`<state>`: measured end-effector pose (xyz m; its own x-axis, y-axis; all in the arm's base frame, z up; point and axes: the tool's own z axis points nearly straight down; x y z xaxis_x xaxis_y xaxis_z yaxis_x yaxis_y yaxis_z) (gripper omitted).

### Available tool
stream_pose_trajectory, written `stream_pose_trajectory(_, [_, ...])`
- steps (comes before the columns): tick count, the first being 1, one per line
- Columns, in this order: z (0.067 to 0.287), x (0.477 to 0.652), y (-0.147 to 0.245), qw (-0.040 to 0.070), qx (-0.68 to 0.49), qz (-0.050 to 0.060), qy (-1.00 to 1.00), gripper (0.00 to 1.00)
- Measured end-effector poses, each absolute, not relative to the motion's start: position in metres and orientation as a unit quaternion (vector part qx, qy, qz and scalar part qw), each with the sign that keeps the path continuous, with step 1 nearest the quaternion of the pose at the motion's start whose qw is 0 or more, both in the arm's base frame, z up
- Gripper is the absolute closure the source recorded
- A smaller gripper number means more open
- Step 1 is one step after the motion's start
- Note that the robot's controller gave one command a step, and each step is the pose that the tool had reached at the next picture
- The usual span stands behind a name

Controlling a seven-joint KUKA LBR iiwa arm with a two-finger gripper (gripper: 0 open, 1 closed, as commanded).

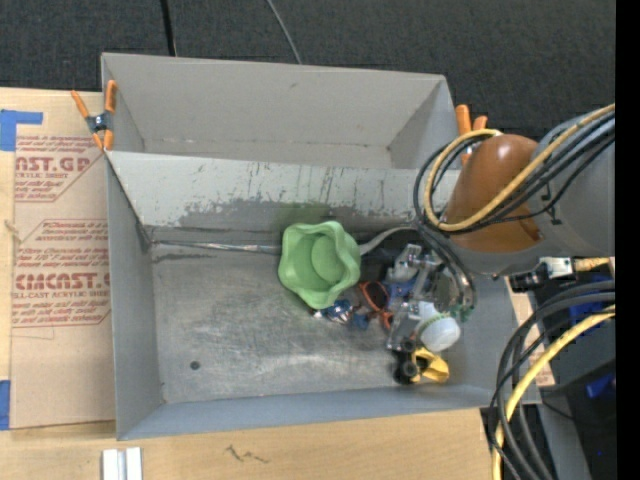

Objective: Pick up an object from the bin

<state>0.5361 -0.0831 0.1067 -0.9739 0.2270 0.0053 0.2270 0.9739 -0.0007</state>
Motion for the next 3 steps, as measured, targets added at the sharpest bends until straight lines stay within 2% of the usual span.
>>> stream_pose_trajectory(1, [0.107, 0.536, -0.083, 0.003, -0.114, 0.000, -0.993, 0.00])
stream_pose_trajectory(2, [0.075, 0.541, -0.067, -0.004, -0.075, 0.002, -0.997, 1.00])
stream_pose_trajectory(3, [0.070, 0.534, -0.067, 0.010, -0.075, 0.001, -0.997, 0.00])
